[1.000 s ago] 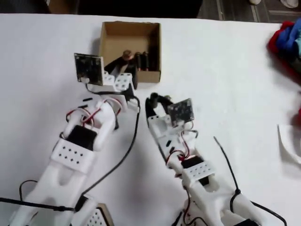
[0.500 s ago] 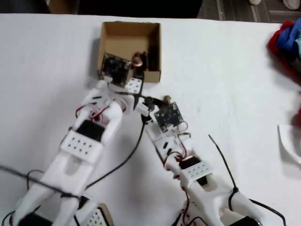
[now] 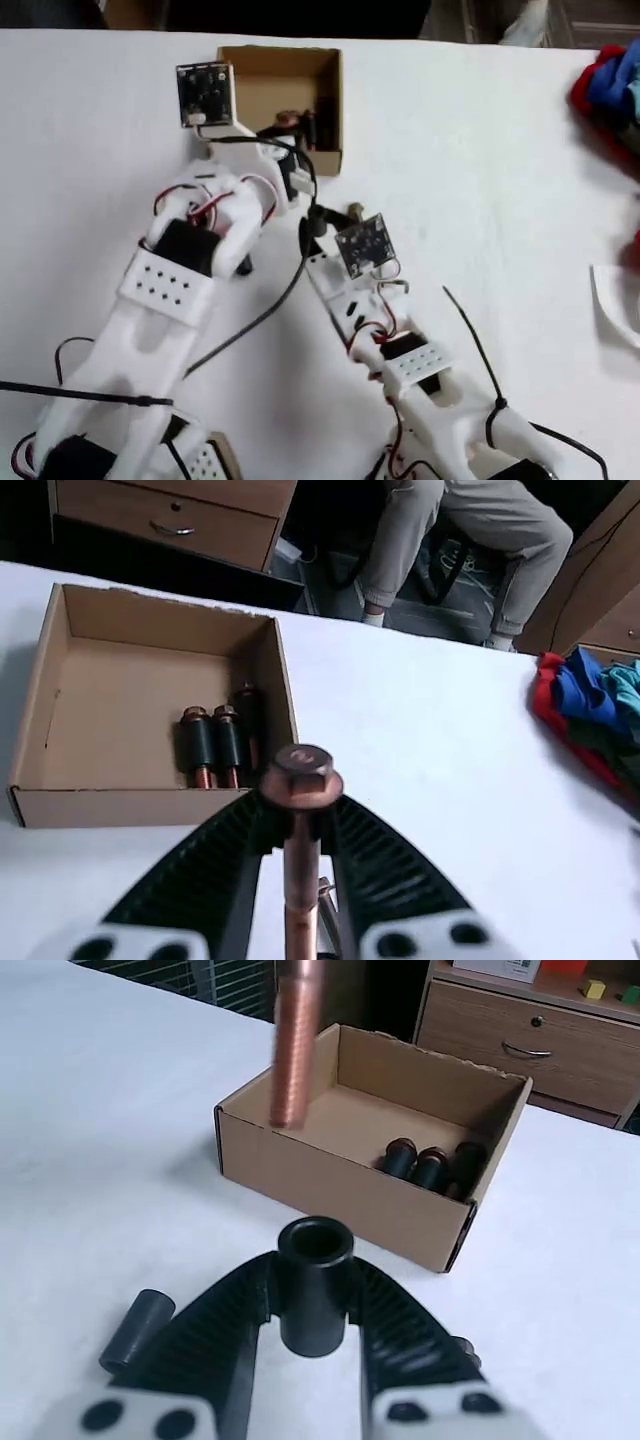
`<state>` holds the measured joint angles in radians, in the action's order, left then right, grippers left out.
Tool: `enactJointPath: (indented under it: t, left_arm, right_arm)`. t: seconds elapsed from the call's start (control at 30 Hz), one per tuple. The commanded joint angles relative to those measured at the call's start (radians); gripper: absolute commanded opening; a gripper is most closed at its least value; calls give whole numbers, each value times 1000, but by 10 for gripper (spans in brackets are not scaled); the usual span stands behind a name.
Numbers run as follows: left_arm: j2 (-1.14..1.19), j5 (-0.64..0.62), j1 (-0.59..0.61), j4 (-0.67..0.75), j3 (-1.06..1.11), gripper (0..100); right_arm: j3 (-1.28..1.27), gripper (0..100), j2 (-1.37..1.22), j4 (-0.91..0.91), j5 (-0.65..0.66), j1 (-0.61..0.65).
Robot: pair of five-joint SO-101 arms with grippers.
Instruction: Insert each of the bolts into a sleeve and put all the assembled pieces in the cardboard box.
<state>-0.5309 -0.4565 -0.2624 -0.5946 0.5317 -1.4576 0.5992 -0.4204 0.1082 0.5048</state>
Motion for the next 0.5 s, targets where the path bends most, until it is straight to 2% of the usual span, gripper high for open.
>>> enactJointPath:
  t: [0.0, 0.27, 0.47]
  left_arm:
    - [-2, -9, 11, -2, -44, 25]
    - [0, -6, -81, 0, -10, 25]
    - [2, -11, -86, 44, 48, 25]
  right_arm:
    - [11, 20, -1, -25, -9, -13]
    - [12, 20, -1, -25, -9, -15]
    - [12, 20, -1, -25, -9, -15]
